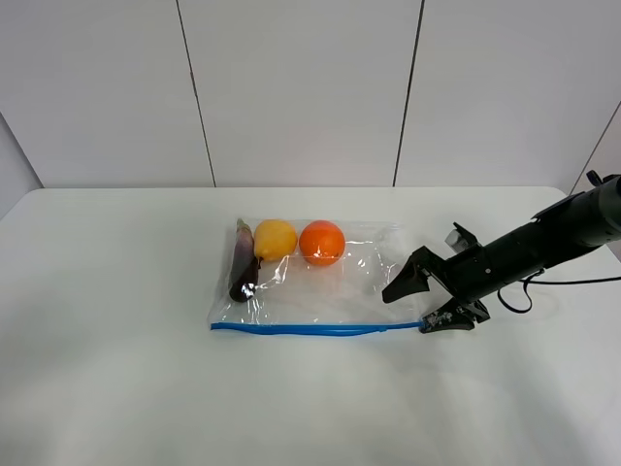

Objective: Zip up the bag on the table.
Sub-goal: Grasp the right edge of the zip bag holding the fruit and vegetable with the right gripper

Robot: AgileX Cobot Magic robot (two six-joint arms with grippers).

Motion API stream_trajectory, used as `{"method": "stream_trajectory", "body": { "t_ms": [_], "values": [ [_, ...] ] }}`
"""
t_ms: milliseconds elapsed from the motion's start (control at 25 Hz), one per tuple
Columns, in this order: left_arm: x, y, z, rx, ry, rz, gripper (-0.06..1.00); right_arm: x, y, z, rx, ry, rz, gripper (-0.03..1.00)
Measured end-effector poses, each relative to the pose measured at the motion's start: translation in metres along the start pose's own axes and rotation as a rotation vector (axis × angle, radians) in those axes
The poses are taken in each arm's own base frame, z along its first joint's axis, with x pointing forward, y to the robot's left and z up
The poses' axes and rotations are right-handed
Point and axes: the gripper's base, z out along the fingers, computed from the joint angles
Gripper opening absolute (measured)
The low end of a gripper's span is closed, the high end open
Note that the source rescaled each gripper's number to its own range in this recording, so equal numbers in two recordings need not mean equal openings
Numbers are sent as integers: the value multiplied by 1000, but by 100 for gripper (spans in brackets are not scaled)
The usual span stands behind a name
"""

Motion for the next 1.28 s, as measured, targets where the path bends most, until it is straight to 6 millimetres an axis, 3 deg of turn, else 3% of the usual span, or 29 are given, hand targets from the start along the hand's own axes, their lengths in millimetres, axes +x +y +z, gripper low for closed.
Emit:
{"method": "stream_trajectory", "body": {
  "t_ms": [240, 1280],
  "values": [
    [0, 0, 0, 0, 0, 0, 92, 0, 4, 9, -35, 8, 6, 93],
    [0, 0, 0, 0, 0, 0, 92, 0, 5, 10, -48, 11, 49, 90]
  ]
}}
